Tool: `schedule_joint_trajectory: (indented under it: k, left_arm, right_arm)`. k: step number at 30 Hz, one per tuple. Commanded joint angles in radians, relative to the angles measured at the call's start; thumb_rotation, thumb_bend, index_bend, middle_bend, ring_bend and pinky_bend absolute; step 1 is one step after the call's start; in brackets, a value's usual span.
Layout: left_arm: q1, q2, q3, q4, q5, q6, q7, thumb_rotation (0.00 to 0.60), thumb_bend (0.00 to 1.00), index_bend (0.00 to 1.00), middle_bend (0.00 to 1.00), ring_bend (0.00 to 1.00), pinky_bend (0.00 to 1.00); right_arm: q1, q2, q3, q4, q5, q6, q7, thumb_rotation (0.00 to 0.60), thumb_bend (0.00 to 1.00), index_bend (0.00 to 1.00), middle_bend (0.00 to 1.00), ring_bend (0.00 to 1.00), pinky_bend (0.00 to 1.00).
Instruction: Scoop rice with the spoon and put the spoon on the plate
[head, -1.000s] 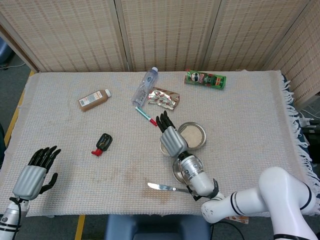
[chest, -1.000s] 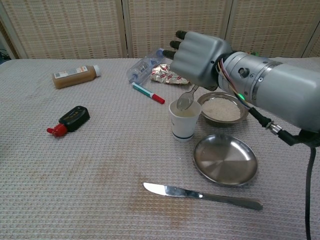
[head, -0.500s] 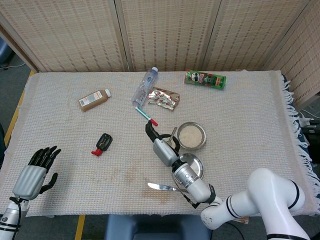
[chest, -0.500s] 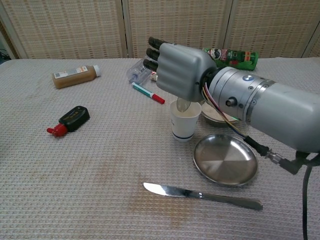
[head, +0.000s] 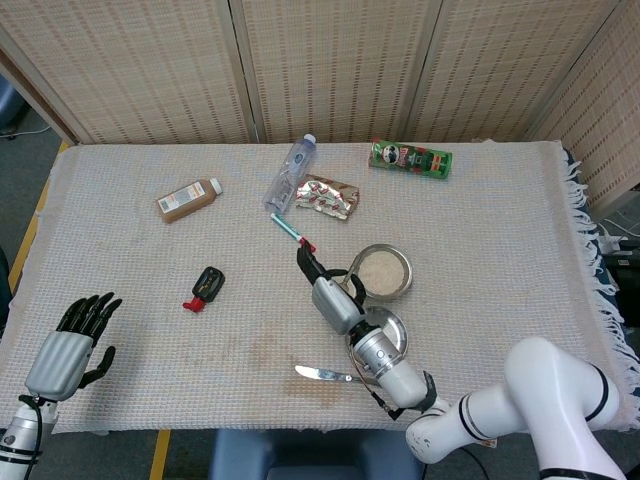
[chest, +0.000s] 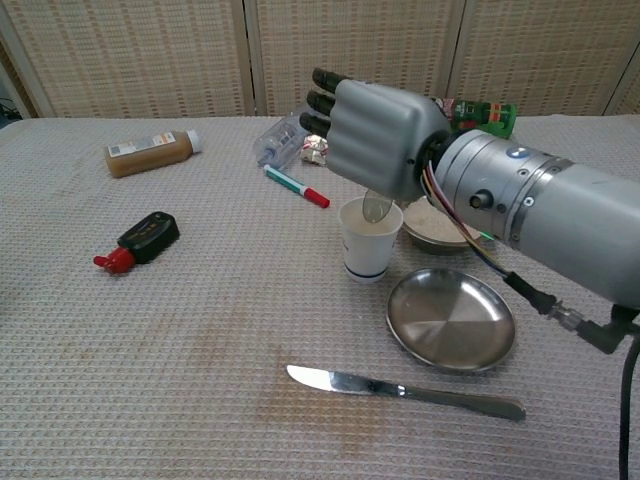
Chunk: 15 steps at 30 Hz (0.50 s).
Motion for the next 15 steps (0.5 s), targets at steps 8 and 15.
schedule_joint_trajectory:
  k: [8,15]
  left_arm:
    - [0.006,0.0,0.001,-0.004,0.005,0.013,0.008,0.6,0.49,0.0,0.0,0.0,0.08]
    - [0.004,-0.011,0.004,-0.011,0.003,0.001,0.039,0.6,0.49,0.0,0.0,0.0,0.08]
  right_arm:
    - [-0.211,0.172,0.097,-0.053,-0.057,-0.051,0.695,0.6,0.32,0.57,0.0,0.0,0.0]
    - [-0.324,0.281,0.064,-0.083,-0.155,-0.144,1.06,0.6,0.32,0.59,0.02,0.0,0.0]
